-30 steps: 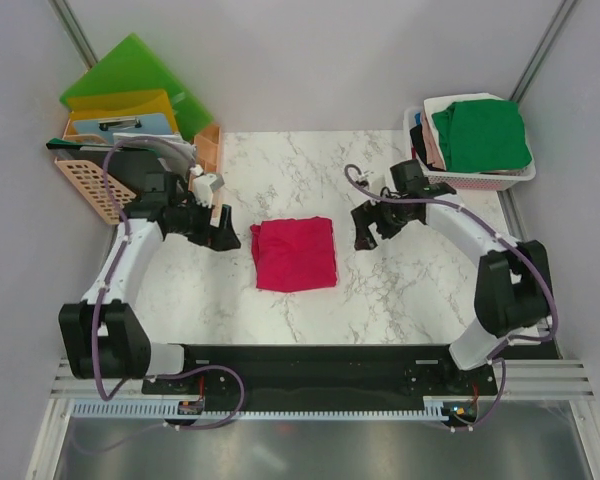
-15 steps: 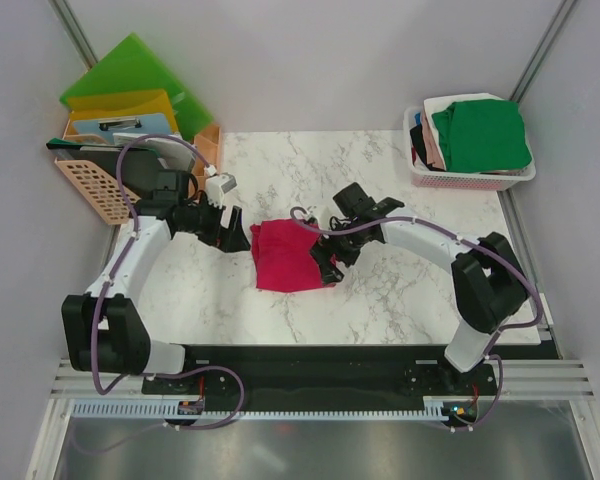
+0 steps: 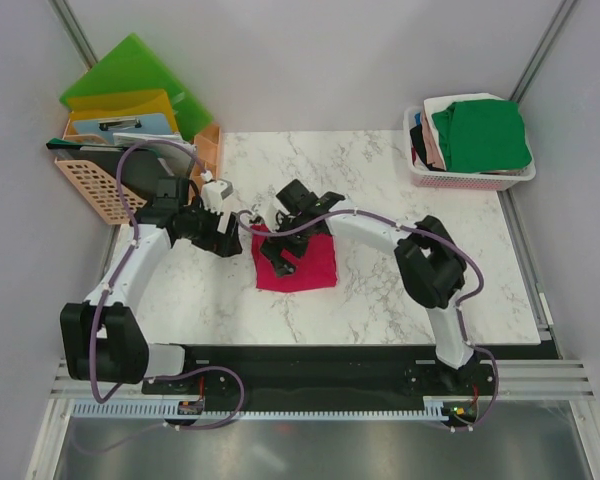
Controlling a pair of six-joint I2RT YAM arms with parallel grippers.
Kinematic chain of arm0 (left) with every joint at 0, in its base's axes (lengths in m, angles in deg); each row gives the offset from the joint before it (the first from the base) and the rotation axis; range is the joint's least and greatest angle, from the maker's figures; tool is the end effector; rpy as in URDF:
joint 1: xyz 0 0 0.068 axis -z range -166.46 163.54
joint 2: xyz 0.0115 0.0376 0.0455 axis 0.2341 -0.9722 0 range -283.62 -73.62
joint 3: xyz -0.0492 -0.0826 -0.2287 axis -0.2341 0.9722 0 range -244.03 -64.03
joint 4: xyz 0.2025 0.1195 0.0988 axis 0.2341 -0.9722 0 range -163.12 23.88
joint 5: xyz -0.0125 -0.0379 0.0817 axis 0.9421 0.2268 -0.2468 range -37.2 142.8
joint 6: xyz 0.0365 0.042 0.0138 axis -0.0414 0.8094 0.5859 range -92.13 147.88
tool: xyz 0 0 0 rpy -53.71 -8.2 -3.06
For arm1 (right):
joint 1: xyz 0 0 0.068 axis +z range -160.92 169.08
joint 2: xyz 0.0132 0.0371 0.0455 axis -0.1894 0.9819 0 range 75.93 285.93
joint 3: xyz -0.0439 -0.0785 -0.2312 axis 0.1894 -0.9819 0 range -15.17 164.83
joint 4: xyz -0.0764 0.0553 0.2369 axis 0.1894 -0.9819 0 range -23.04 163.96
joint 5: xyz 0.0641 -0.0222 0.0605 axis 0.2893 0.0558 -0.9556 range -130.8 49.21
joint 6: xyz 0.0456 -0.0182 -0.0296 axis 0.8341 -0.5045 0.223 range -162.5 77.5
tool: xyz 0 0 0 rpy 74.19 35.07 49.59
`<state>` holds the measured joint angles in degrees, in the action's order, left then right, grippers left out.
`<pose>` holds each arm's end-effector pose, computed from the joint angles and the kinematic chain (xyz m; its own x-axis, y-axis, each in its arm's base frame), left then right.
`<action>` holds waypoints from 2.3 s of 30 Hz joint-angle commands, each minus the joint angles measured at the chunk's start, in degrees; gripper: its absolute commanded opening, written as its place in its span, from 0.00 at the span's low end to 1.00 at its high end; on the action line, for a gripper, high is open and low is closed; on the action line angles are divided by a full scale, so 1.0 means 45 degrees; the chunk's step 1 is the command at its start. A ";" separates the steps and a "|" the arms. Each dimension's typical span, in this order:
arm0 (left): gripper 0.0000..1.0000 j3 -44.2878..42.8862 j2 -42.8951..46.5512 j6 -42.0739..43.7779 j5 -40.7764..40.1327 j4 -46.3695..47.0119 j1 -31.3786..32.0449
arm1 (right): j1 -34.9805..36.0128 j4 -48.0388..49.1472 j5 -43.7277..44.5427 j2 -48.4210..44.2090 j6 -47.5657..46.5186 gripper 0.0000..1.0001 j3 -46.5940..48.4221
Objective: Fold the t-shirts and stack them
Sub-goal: Put the neatly folded tshirt into the corner of the board with the right arm
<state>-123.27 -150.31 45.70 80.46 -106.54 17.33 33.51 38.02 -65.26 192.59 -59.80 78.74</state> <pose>0.2669 -0.0367 0.2382 -0.7111 0.3189 -0.6266 0.5489 0.8087 -0.2113 0.2934 0.3112 0.1950 -0.3473 -0.7196 -0.6013 -0.9365 0.2989 0.1832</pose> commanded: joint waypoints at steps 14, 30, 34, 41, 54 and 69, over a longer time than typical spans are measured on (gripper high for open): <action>1.00 0.0724 0.1202 0.0609 -0.0951 0.0604 0.0056 | 0.0108 0.1523 -0.0579 0.1440 0.0818 0.98 -0.2584; 1.00 0.0587 0.1025 0.0649 -0.1225 0.0702 0.0056 | -0.1920 0.1581 -0.0207 -0.1237 0.0368 0.98 -0.6063; 1.00 0.0587 0.1026 0.0649 -0.1205 0.0702 0.0056 | -0.3190 0.1504 -0.0129 -0.1744 0.0114 0.98 -0.6473; 1.00 0.0607 0.1006 0.0687 -0.1302 0.0741 0.0056 | -0.5144 0.1387 -0.0109 -0.1921 -0.0393 0.98 -0.6825; 1.00 0.0841 0.0908 0.0727 -0.1303 0.0936 0.0056 | -0.9769 0.1309 -0.0109 -0.3326 -0.1249 0.98 -0.8231; 1.00 0.0880 0.0655 0.0668 -0.1186 0.1287 0.0056 | -1.4519 -0.0312 0.1139 -0.1768 -0.3342 0.98 -0.6144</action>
<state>-119.69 -147.23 46.97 75.33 -103.00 17.33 -29.96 42.96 -67.21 179.52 -71.17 50.02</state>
